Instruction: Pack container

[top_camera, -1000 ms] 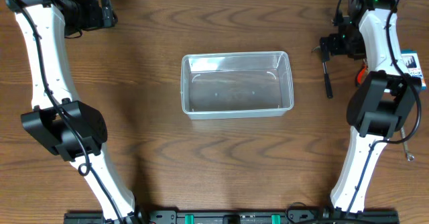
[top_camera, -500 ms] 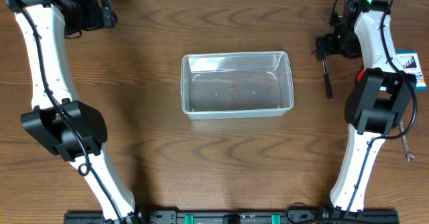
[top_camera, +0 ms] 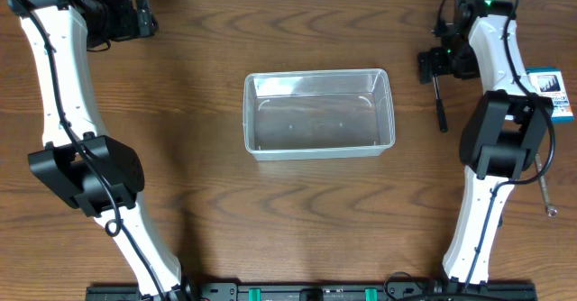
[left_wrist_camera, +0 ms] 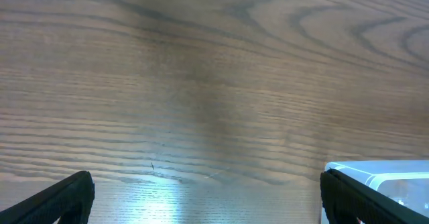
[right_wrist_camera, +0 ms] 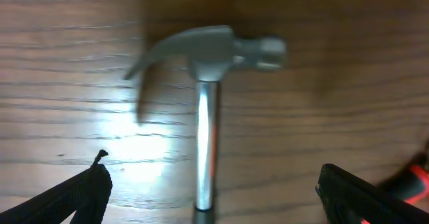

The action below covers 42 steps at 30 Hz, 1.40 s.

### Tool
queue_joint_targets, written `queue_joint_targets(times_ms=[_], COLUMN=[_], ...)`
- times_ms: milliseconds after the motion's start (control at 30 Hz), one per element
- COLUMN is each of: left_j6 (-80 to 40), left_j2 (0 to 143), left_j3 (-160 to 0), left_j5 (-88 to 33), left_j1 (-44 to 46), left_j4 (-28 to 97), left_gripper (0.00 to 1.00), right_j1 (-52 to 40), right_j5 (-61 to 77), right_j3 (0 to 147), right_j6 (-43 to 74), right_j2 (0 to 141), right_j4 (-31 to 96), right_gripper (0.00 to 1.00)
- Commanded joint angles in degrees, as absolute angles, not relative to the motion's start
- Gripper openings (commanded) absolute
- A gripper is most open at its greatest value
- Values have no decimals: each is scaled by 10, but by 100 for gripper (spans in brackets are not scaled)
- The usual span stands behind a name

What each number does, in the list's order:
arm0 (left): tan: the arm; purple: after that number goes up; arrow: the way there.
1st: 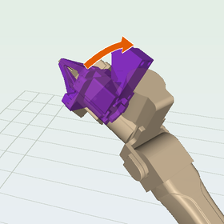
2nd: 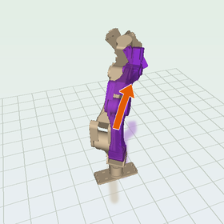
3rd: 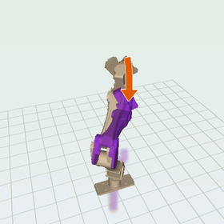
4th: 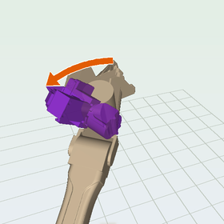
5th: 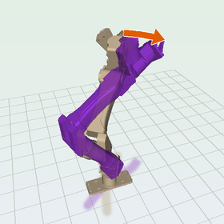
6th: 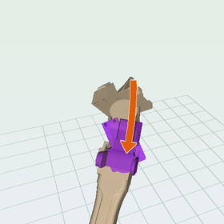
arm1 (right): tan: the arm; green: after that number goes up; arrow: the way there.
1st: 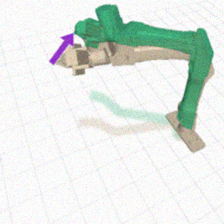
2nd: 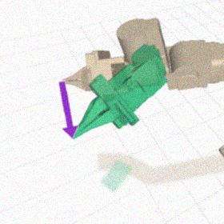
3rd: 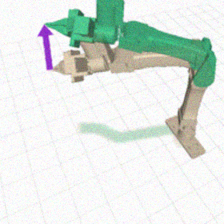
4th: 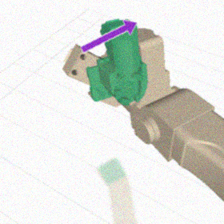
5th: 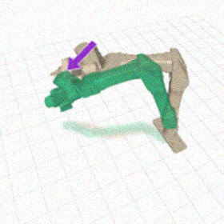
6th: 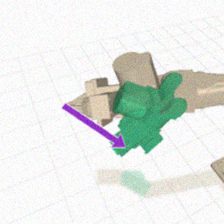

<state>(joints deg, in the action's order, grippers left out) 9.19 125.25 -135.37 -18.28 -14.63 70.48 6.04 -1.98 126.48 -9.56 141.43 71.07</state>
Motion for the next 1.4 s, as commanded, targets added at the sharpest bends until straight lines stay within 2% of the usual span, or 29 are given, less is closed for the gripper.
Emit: queue_joint_targets(times_ms=[0, 1367], left_j6=[91, 91], left_j2=[1250, 1250], left_j3=[-1364, -1364], left_j5=[-188, -188], left_j1=[-149, -149], left_j4=[707, 707], left_gripper=[98, 98], right_j1=[55, 74], right_j5=[-10, -6], right_j3=[1270, 1229], right_j6=[-103, -125], right_j2=[1426, 1440], right_j4=[709, 698], right_gripper=[99, 99])
